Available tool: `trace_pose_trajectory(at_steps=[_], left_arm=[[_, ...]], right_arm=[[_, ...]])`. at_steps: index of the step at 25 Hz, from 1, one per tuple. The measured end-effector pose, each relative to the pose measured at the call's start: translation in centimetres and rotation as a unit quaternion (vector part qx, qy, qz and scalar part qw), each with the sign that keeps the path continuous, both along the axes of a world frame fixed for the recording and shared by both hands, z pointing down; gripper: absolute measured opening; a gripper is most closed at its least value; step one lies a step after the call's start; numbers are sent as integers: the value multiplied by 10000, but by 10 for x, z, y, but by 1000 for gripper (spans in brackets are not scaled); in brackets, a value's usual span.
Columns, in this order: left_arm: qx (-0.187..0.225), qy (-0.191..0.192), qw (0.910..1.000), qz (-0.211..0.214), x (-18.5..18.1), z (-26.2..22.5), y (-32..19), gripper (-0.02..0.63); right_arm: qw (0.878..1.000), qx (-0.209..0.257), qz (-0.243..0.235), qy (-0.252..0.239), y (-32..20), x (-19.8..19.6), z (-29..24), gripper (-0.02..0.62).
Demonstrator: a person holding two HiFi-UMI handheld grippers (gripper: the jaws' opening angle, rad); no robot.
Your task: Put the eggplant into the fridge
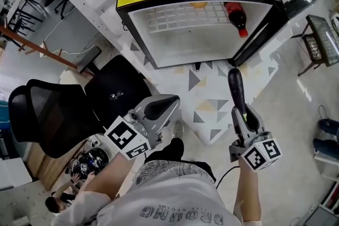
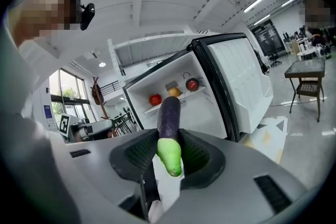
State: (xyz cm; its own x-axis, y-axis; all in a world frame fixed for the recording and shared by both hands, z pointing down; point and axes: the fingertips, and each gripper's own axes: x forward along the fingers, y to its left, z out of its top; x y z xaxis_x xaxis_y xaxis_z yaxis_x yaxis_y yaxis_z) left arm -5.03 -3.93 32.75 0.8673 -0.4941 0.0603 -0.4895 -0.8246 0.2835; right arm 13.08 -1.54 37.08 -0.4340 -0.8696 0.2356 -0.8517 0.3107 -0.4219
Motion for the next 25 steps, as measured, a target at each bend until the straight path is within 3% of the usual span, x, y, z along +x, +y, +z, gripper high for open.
trace_pose_trajectory(at_steps=[11,25], left_arm=[[-112,10,9995,295,-13,14,-53,6],[-320,-37,9986,415,-16,35,-77,6]], right_arm=[[9993,-205,245,212,-56,-13,18,126],[9965,-293,348,704,-116,-4,55,124]])
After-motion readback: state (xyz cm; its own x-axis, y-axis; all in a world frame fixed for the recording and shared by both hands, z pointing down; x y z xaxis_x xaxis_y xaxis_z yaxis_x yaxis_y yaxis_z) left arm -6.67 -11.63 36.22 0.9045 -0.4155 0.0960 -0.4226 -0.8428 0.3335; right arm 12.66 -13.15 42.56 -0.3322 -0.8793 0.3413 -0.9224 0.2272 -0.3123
